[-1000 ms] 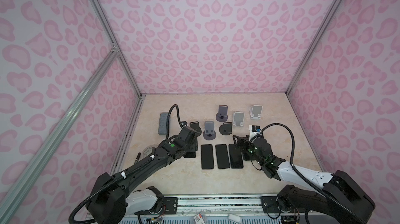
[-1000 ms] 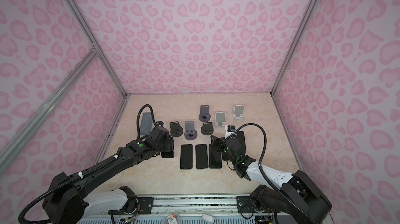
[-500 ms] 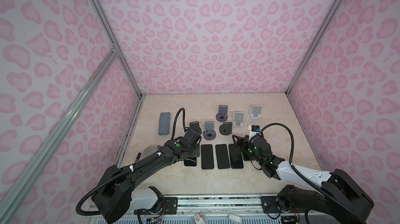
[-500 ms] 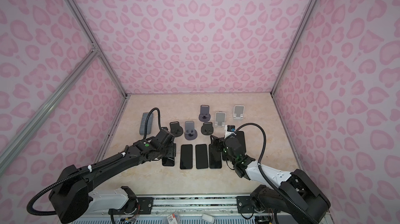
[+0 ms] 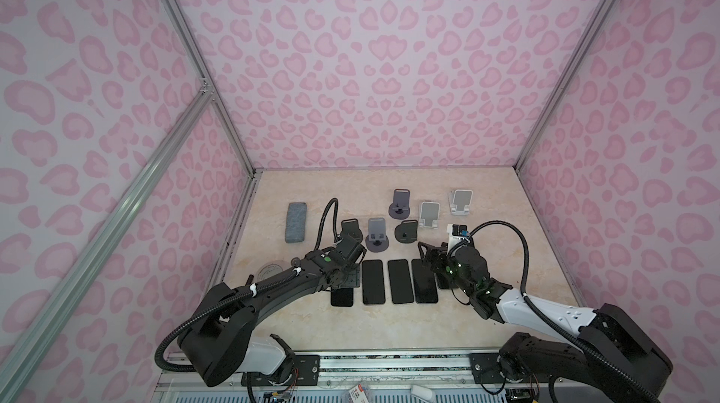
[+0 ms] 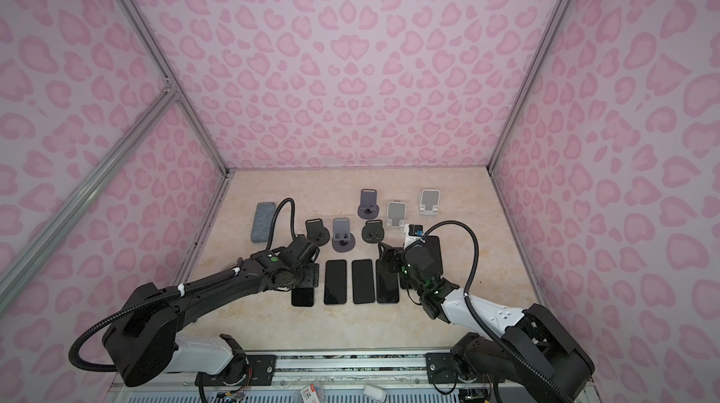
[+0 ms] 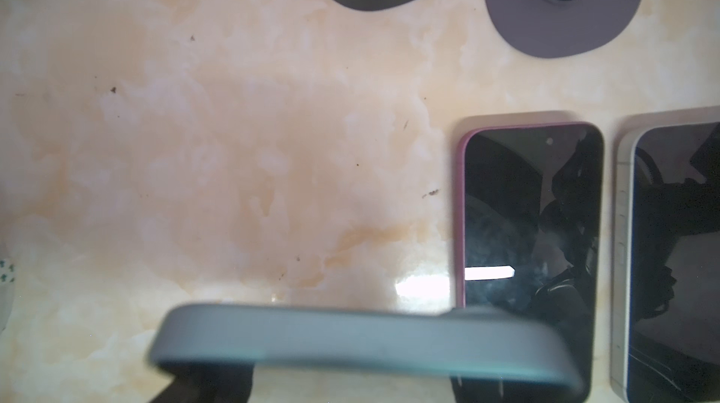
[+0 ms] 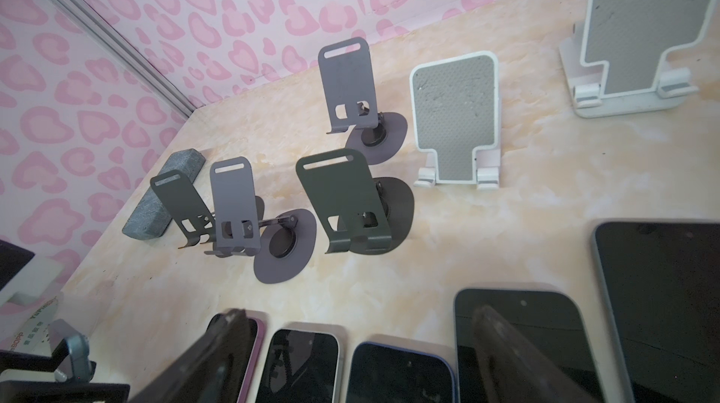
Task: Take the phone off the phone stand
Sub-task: 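Carry the teal-edged phone nearer and lower it beside the purple-edged phone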
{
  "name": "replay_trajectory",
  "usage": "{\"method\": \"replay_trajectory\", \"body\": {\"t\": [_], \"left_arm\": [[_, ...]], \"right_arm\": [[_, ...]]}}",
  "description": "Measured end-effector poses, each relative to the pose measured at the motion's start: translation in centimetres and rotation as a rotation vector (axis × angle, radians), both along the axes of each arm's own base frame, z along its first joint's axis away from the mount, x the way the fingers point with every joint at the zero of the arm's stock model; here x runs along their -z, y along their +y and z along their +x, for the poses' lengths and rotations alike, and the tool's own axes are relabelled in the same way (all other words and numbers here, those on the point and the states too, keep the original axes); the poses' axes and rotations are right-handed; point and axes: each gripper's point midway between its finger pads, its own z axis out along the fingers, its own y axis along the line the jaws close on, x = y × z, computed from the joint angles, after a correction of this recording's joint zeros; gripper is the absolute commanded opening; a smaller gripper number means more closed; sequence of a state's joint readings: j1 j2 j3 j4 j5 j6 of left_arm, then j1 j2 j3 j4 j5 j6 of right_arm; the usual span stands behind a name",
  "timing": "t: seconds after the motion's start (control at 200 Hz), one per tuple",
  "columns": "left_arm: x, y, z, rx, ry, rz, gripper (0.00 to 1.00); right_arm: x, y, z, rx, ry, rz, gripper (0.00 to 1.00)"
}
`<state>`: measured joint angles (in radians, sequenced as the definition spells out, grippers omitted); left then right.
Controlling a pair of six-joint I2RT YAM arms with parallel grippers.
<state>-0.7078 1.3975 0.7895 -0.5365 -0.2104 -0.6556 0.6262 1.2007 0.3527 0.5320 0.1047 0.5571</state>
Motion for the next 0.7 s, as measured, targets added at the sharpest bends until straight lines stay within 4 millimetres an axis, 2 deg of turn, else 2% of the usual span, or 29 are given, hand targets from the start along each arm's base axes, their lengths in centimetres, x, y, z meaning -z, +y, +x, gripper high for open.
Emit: {"method": "replay_trajectory", "body": {"t": [0.7], "left_arm": [[1.8, 0.0, 1.1, -0.029, 0.01, 0.052, 0.65]], "right_arm": [[0.5, 0.2, 0.1, -0.004, 0.014, -0.008, 0.92]]}}
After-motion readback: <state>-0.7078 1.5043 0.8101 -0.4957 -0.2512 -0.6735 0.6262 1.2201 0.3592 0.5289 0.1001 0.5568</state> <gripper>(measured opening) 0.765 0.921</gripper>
